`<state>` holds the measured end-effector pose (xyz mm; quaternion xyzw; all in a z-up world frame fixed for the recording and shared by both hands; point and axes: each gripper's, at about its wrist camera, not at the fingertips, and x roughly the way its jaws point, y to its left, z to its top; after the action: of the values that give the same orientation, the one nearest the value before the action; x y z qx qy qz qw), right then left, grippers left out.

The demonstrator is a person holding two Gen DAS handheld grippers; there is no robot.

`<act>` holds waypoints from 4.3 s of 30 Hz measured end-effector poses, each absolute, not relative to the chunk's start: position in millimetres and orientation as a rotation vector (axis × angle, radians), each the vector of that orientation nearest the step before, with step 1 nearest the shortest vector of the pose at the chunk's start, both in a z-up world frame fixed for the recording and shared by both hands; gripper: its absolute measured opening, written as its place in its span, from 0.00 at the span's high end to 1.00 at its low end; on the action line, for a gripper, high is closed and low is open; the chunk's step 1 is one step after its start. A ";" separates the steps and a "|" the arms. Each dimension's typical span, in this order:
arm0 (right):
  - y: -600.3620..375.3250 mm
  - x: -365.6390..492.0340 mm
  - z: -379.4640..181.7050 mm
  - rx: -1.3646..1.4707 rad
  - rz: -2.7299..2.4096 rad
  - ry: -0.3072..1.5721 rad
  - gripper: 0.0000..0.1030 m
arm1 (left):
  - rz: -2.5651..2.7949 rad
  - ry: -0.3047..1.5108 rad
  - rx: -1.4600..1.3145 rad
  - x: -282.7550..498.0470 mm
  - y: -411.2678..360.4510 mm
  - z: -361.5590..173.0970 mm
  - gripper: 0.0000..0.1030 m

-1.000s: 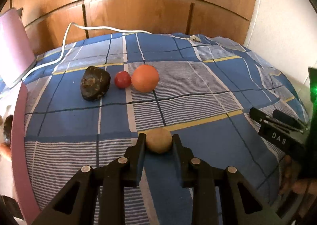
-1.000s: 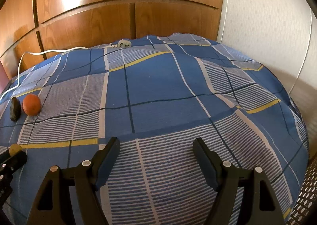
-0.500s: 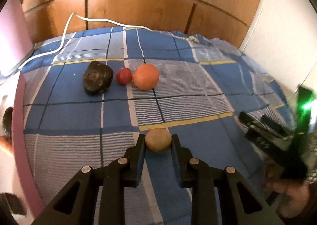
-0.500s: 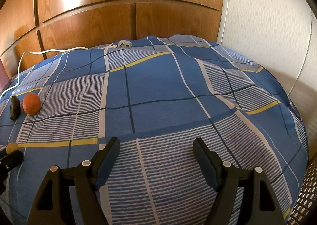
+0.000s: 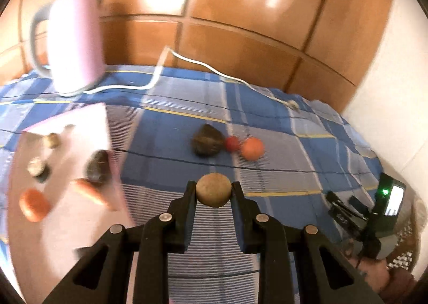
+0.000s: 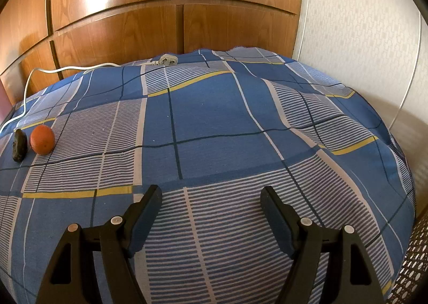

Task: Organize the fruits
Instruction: 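Lift the brownish fruit with the left tool and carry it over the tray, then lower the brownish fruit into the tray and open the left tool, then reach the right tool to the red cherry tomato and close on it, then carry the red tomato with the right tool into the tray and release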

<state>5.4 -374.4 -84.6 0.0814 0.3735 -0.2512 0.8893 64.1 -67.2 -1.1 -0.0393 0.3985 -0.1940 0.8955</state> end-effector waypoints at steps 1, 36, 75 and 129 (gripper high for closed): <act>-374.5 5.4 -84.5 0.169 -0.522 0.776 0.25 | -0.382 0.819 -0.087 63.7 -59.4 0.7 0.75; -305.8 52.7 -43.5 0.089 -0.178 0.872 0.26 | -0.025 0.916 -0.193 62.5 88.0 -55.0 0.75; -230.9 106.5 -32.4 -0.118 0.106 0.903 0.33 | 0.074 0.808 -0.223 42.5 98.1 -32.2 0.44; -193.9 116.9 -19.5 -0.193 0.218 0.872 0.75 | 0.162 0.809 -0.306 22.3 115.8 -31.5 0.25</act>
<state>116.9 -193.9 -19.5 -0.0930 0.4209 0.1050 0.8962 22.3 115.8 -31.5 -0.1482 0.3917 0.0785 0.9047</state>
